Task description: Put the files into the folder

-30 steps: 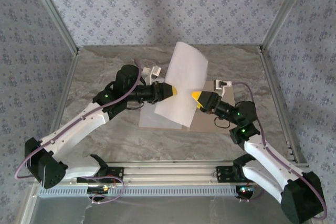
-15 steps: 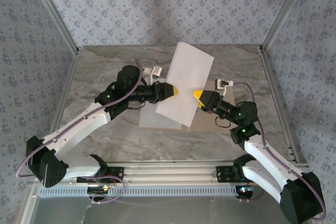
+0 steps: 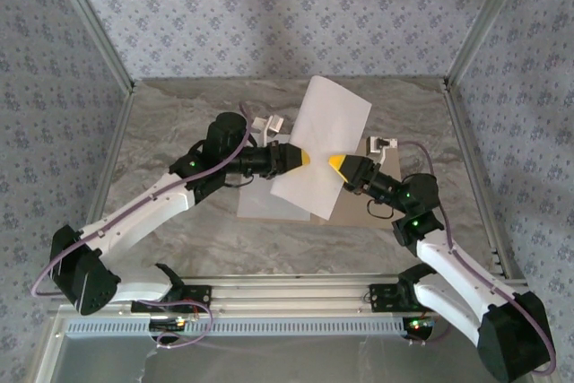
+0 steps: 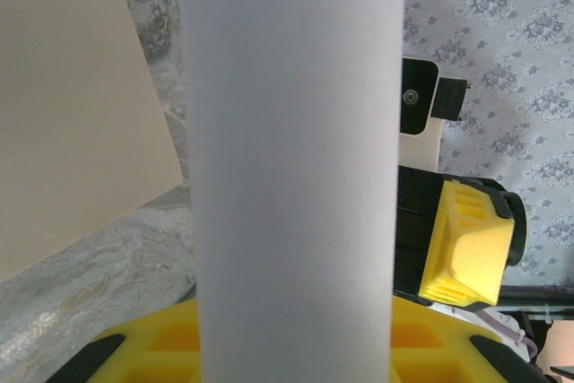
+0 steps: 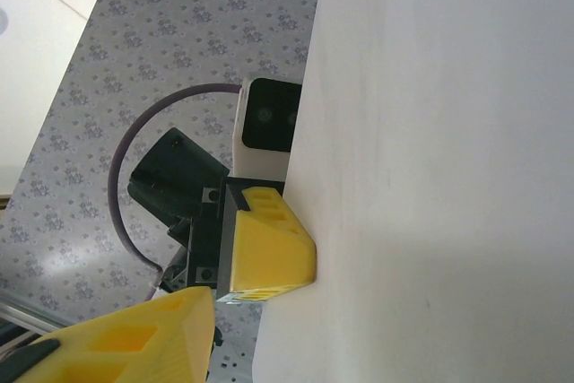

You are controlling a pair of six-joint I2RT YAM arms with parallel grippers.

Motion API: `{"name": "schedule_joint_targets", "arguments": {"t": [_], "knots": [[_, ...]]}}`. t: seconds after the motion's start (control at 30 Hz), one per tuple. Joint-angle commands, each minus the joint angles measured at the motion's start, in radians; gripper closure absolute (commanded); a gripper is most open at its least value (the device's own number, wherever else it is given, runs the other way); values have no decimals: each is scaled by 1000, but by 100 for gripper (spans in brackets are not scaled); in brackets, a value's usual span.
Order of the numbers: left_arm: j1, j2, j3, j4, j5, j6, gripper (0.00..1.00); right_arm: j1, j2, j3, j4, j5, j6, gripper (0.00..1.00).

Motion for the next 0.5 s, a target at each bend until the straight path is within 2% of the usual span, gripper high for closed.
{"name": "schedule_joint_targets", "arguments": {"t": [0.0, 0.17, 0.27, 0.37, 0.47], "knots": [[-7, -7, 21, 16, 19, 15, 71, -4, -4, -6, 39, 1, -5, 54], [-6, -14, 27, 4, 18, 21, 70, -5, -7, -17, 40, 8, -7, 70], [-6, -14, 24, 4, 22, 21, 69, -2, -10, -18, 38, 9, -7, 86], [-6, -15, 29, -5, 21, 25, 63, -1, -19, -23, 21, 10, -19, 100], [-6, -17, 43, -39, 13, 48, 53, -2, -38, -20, -36, 13, -54, 100]]}}
